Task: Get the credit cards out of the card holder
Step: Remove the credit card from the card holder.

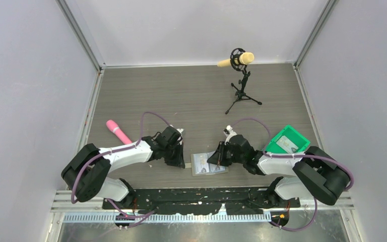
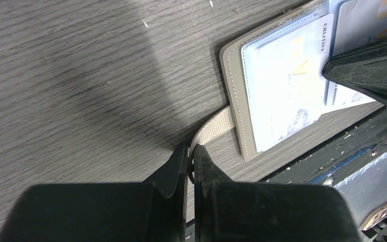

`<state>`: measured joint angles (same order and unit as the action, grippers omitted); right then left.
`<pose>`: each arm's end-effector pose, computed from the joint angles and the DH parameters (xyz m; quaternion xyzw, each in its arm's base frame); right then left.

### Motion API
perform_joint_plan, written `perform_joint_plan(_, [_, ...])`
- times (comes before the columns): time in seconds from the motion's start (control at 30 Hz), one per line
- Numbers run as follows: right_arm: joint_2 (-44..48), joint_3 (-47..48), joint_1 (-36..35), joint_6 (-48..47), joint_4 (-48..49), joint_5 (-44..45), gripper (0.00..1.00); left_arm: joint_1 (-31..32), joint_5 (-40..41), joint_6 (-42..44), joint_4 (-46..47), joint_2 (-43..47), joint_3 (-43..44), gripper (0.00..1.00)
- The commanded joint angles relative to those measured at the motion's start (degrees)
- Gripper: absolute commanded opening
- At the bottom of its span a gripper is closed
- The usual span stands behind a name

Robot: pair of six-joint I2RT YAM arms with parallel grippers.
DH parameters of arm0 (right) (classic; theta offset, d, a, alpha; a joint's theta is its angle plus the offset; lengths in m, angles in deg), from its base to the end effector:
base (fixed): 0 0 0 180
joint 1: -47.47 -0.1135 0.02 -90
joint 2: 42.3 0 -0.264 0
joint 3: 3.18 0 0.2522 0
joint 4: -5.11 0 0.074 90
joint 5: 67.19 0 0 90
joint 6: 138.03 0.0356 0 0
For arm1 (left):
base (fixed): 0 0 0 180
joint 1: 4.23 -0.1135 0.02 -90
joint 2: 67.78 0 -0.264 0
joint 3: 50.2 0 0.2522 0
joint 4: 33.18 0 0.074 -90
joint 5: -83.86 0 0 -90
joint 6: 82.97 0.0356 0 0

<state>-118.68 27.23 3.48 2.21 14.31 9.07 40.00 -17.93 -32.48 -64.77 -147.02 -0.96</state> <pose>0.1525 0.1589 0.1238 -0.0051 0.8892 0.3987 0.2243 0.1676 -0.1733 0.1510 0.0649 0.9624 -0.2371 0.1153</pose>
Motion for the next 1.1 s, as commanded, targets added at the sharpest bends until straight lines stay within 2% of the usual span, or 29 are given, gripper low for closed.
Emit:
perform_joint_plan(0.0, [3.3,-1.3,1.5,-1.6,1.0,-1.9,0.05,-0.2,2.0,1.6,-1.4,1.1,0.2,0.00])
perform_joint_plan(0.6, [11.5,-2.2,5.2,-4.3,-6.6,-3.2,0.05,-0.5,1.2,1.6,-0.9,0.5,0.1,0.00])
perform_joint_plan(1.07, [20.2,-1.6,8.6,-7.5,-16.4,-3.0,0.05,-0.5,1.2,1.4,-3.1,2.9,1.4,0.01])
